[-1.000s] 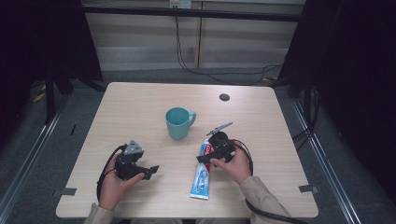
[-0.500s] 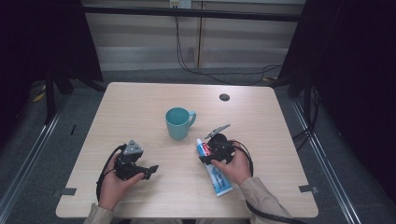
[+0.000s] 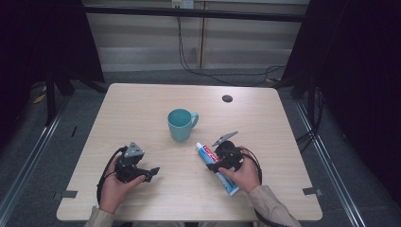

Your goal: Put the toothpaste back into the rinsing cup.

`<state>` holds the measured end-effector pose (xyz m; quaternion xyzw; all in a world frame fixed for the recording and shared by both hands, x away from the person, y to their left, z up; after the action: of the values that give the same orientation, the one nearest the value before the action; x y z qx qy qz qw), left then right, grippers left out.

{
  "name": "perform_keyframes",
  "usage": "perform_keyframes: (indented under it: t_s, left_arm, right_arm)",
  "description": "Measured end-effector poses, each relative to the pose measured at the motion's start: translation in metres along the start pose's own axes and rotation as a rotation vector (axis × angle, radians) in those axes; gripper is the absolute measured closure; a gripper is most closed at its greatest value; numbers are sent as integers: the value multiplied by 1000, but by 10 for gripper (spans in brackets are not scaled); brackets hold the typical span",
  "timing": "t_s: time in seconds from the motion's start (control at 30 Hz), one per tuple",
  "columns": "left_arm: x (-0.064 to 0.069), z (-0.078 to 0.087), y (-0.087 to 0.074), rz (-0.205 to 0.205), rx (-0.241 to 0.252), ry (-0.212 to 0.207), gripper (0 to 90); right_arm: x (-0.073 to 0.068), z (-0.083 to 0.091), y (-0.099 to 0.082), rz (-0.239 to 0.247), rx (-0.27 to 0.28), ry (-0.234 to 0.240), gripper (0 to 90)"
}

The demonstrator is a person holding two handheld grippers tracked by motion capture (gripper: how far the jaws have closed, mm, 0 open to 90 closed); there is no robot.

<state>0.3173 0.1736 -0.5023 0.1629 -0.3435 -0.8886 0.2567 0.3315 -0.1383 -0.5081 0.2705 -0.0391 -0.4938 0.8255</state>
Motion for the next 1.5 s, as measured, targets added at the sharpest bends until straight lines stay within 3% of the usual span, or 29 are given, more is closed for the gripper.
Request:
perform_keyframes:
  t_s: [0.17,0.2,0.23,0.27,0.3,0.4,0.47,0.6,0.8,0.9,1.07,1.13,1.2,1.33,1.5]
  left_arm:
    - [0,0,0,1,0,3,168]
    - [0,-1,0,-5,-4,7,168]
    - [0,-1,0,-5,-4,7,168]
    - [0,-1,0,1,-3,3,168]
    - [0,-1,0,1,-3,3,168]
    - [2,-4,0,-6,-3,-5,168]
    - [2,-4,0,-11,-10,-6,168]
    - [3,-6,0,-5,-10,-10,168]
    - [2,-5,-1,-5,-12,-9,168]
    - [3,-5,-1,-5,-10,-8,168]
    - [3,-6,0,-15,-16,-7,168]
    - [3,-6,0,-14,-15,-6,170]
    - [4,-6,0,-11,-13,-8,170]
    - [3,-5,0,-9,-6,-7,170]
    - [2,-4,2,-23,-5,-25,169]
  right_arm:
    - [3,2,-7,11,-25,-5,435]
    - [3,3,-7,42,-26,-24,517]
    - [3,3,-7,42,-26,-24,517]
    - [4,5,-7,48,-36,-25,602]
    - [4,5,-7,48,-36,-25,602]
    - [10,10,-3,32,-47,27,728]
    - [11,10,-3,36,-48,33,732]
    - [7,10,-1,90,-63,9,717]
    - [7,9,0,83,-82,12,675]
    - [9,10,0,73,-107,3,595]
    - [9,13,-3,85,-162,-41,558]
    - [7,13,-3,89,-208,-58,621]
    - [6,12,-1,125,-252,-70,696]
    - [9,12,5,133,-291,-41,748]
    - [10,14,5,143,-267,-24,752]
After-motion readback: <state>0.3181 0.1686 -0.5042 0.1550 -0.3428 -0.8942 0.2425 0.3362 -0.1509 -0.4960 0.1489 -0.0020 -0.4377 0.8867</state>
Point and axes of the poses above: each handheld gripper's, and its own axes: z roughly backward along the jaws, y roughly out of its top, x roughly to its right, the point moved 3 cm from there along -z, roughly forward along the jaws, and after that the axes turned 13 degrees about -z, right-handed, at the moved point
